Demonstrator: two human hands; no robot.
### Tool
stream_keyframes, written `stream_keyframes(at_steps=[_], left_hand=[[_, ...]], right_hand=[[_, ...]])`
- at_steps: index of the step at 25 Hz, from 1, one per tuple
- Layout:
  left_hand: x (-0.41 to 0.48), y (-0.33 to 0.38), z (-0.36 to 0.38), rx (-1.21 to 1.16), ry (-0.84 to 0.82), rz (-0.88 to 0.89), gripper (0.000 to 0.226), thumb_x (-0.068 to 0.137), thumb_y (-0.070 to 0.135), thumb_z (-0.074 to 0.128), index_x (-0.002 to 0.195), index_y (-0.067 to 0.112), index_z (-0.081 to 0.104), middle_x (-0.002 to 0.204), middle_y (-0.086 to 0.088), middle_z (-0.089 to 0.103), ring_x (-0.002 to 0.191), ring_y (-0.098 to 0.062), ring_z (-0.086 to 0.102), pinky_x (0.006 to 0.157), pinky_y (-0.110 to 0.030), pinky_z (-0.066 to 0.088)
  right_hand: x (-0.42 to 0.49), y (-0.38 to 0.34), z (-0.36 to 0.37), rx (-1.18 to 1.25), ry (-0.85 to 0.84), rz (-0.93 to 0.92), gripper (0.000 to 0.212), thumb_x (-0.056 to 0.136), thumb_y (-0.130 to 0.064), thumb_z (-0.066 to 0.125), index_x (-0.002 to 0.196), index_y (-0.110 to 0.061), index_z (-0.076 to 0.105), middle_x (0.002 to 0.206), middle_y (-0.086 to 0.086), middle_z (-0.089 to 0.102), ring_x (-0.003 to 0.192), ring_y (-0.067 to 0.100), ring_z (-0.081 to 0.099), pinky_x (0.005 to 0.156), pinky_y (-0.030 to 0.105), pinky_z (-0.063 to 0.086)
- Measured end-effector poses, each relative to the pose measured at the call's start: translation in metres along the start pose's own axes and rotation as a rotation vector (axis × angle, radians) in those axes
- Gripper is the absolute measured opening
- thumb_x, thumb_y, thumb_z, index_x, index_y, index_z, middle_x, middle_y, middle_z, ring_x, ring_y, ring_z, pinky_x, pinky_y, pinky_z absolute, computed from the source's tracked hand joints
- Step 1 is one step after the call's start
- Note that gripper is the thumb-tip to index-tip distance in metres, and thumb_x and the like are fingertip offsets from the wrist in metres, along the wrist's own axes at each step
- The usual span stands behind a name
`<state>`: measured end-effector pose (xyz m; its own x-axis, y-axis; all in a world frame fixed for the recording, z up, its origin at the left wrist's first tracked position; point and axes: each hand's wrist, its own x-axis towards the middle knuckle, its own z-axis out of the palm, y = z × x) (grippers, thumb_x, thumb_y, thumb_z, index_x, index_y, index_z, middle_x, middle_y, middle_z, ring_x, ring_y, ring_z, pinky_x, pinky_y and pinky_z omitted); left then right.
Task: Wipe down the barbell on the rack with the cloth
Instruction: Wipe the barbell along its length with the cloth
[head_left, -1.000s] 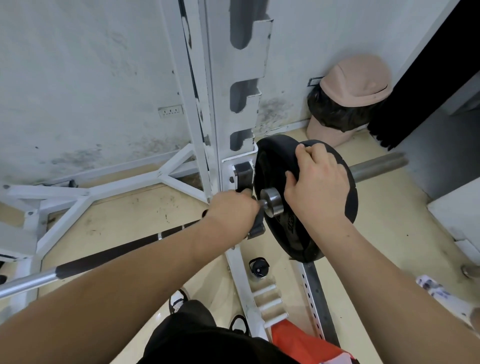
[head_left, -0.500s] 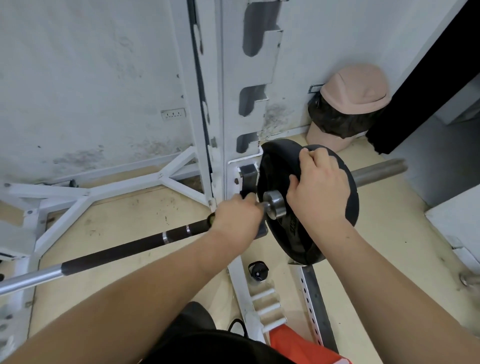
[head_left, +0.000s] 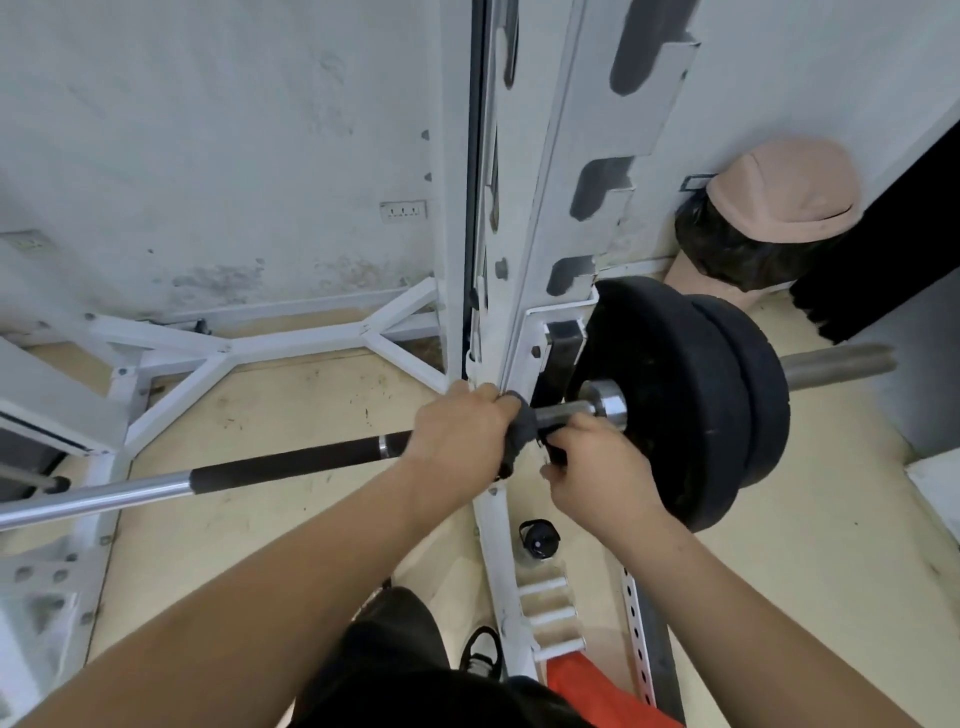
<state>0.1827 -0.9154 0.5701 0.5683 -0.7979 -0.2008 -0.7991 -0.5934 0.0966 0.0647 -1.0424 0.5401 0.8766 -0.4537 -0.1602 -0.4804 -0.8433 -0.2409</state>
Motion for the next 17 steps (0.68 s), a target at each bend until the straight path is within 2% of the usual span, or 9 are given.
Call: stream_keyframes(at_steps=[2, 3, 5, 6, 8, 10, 12, 14, 17], left_hand=[[-0.016, -0.024, -0.008, 0.007, -0.117, -0.069, 0.032, 0.09, 0.025, 0.067, 0.12, 0.031, 0.059, 0.111, 0.002, 0.058, 0.1, -0.024, 0.06, 0.064, -0.037, 0.04], [-0.019, -0.035, -0.013, 0.007, -0.166, -0.134, 0.027, 0.087, 0.024, 0.067, 0.112, 0.032, 0.062, 0.107, 0.003, 0.06, 0.089, -0.022, 0.062, 0.063, -0.036, 0.043], [-0.005, -0.039, -0.024, -0.095, -0.225, -0.229, 0.023, 0.083, 0.016, 0.06, 0.1, 0.029, 0.067, 0.097, 0.001, 0.067, 0.065, -0.02, 0.059, 0.063, -0.035, 0.052], [0.009, -0.034, -0.026, -0.185, -0.218, -0.222, 0.026, 0.083, 0.013, 0.055, 0.101, 0.027, 0.069, 0.095, -0.001, 0.07, 0.062, -0.02, 0.058, 0.066, -0.036, 0.056], [0.035, -0.019, -0.025, -0.297, -0.208, -0.147, 0.033, 0.085, 0.013, 0.051, 0.106, 0.03, 0.071, 0.1, 0.0, 0.072, 0.08, -0.025, 0.065, 0.077, -0.038, 0.058], [0.048, -0.019, -0.026, -0.316, -0.244, -0.08, 0.029, 0.086, 0.016, 0.051, 0.103, 0.031, 0.07, 0.102, 0.002, 0.071, 0.096, -0.027, 0.065, 0.082, -0.039, 0.058], [0.048, -0.04, -0.031, -0.263, -0.34, -0.039, 0.02, 0.084, 0.018, 0.053, 0.091, 0.026, 0.069, 0.094, 0.002, 0.072, 0.092, -0.026, 0.066, 0.081, -0.04, 0.059], [0.047, -0.058, -0.037, -0.128, -0.403, -0.043, 0.019, 0.081, 0.019, 0.056, 0.088, 0.026, 0.072, 0.087, 0.004, 0.073, 0.084, -0.022, 0.068, 0.075, -0.037, 0.059], [0.061, -0.046, -0.037, -0.116, -0.336, -0.034, 0.01, 0.083, 0.021, 0.057, 0.082, 0.025, 0.067, 0.087, 0.003, 0.07, 0.086, -0.024, 0.067, 0.076, -0.037, 0.058]], right_hand=[[0.005, 0.001, -0.005, -0.021, -0.014, -0.007, 0.022, 0.093, -0.028, 0.066, 0.112, -0.021, 0.075, 0.121, -0.004, 0.061, 0.118, 0.019, 0.054, 0.073, 0.029, 0.043], [0.006, 0.0, -0.004, -0.025, -0.011, -0.01, 0.018, 0.093, -0.027, 0.066, 0.105, -0.021, 0.076, 0.119, -0.005, 0.061, 0.116, 0.019, 0.055, 0.071, 0.028, 0.04], [0.006, -0.003, -0.004, -0.038, 0.008, 0.021, 0.012, 0.088, -0.023, 0.065, 0.09, -0.017, 0.076, 0.11, -0.006, 0.063, 0.11, 0.019, 0.056, 0.066, 0.026, 0.037], [0.007, -0.005, -0.003, -0.037, 0.016, 0.044, 0.011, 0.083, -0.021, 0.065, 0.085, -0.016, 0.075, 0.106, -0.005, 0.064, 0.107, 0.019, 0.057, 0.062, 0.025, 0.035], [0.008, -0.009, -0.001, -0.02, 0.048, 0.058, 0.014, 0.074, -0.019, 0.066, 0.081, -0.013, 0.076, 0.101, -0.005, 0.066, 0.102, 0.02, 0.059, 0.057, 0.024, 0.032], [0.007, -0.01, 0.0, -0.012, 0.064, 0.065, 0.02, 0.073, -0.021, 0.066, 0.087, -0.015, 0.08, 0.101, -0.006, 0.067, 0.105, 0.02, 0.06, 0.061, 0.024, 0.036], [0.006, -0.009, -0.003, -0.001, 0.062, 0.074, 0.025, 0.079, -0.025, 0.067, 0.098, -0.021, 0.081, 0.108, -0.009, 0.067, 0.112, 0.017, 0.059, 0.067, 0.026, 0.039], [0.004, -0.008, -0.003, 0.013, 0.054, 0.084, 0.026, 0.083, -0.026, 0.067, 0.106, -0.024, 0.081, 0.112, -0.011, 0.067, 0.115, 0.015, 0.057, 0.07, 0.026, 0.038], [0.006, -0.012, 0.0, 0.008, 0.067, 0.112, 0.024, 0.079, -0.022, 0.067, 0.098, -0.021, 0.082, 0.107, -0.008, 0.068, 0.111, 0.017, 0.059, 0.067, 0.025, 0.037]])
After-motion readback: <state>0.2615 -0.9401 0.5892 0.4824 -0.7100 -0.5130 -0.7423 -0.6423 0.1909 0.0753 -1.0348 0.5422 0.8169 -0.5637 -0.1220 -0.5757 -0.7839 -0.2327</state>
